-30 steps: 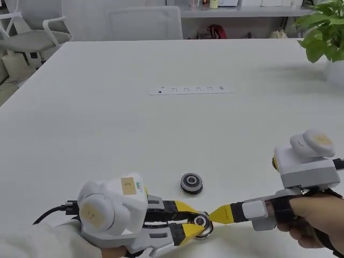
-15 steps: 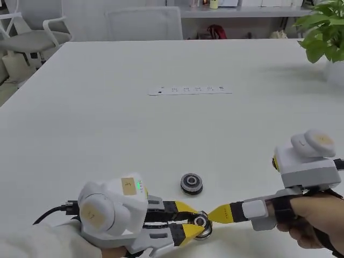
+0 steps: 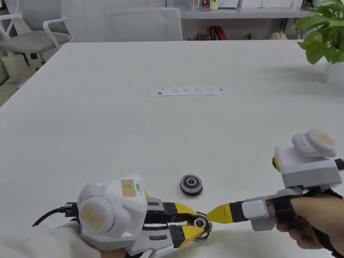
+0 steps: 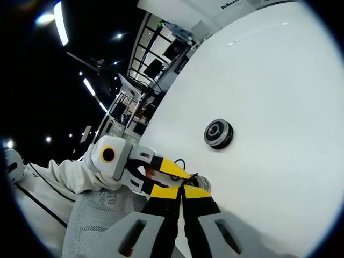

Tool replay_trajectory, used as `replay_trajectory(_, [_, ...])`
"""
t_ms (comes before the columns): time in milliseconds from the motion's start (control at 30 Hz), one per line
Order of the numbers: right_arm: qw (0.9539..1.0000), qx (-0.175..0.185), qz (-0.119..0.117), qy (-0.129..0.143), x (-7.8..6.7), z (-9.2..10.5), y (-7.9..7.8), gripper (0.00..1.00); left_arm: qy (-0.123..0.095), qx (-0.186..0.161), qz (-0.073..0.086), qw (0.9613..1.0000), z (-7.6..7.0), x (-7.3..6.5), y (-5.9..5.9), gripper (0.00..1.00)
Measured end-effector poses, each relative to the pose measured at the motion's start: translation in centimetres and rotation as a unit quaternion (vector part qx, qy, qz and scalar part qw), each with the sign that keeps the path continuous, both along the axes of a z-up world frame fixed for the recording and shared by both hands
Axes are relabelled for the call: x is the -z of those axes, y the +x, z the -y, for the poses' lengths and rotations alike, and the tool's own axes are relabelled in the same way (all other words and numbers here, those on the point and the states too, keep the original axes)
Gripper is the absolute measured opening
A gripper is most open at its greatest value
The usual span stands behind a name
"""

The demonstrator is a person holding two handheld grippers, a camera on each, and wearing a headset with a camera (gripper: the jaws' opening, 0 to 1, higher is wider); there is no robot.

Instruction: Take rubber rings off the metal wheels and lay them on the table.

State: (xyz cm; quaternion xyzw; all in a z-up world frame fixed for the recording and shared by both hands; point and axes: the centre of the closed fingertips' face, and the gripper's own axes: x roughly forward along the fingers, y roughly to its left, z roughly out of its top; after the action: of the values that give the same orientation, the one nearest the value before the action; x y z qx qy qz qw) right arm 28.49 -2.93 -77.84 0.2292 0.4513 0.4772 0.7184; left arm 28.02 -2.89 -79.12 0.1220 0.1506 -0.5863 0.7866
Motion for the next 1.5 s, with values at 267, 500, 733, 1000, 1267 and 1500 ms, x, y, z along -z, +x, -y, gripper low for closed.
replay_trajectory(267, [0.9999, 0.001, 0.000, 0.011, -0.4, -0.2, 0.0, 0.00, 0.000, -0.001, 0.000, 1.0000, 0.0, 0.0, 0.0, 0.14])
replay_trajectory(500, [0.9999, 0.008, -0.001, 0.013, -0.5, -0.2, 0.1, 0.00, -0.005, -0.006, -0.005, 1.0000, 0.0, 0.0, 0.0, 0.14])
replay_trajectory(733, [0.9995, 0.017, 0.008, -0.027, 0.8, 0.6, 0.4, 0.00, -0.008, -0.017, -0.020, 0.9996, 0.1, -0.1, 0.0, 0.14])
replay_trajectory(1000, [0.9987, 0.008, 0.020, -0.045, 1.1, 0.6, 0.1, 0.00, 0.023, -0.006, -0.012, 0.9997, 0.2, -0.2, 0.0, 0.15])
replay_trajectory(1267, [0.9986, 0.006, 0.023, -0.047, 0.9, 0.6, 0.0, 0.00, 0.010, -0.010, 0.001, 0.9999, 0.2, -2.2, 0.3, 0.24])
replay_trajectory(1500, [0.9991, 0.006, 0.025, -0.035, 0.1, 0.2, 0.0, 0.00, -0.001, -0.013, 0.014, 0.9998, -0.5, -4.3, 0.9, 0.32])
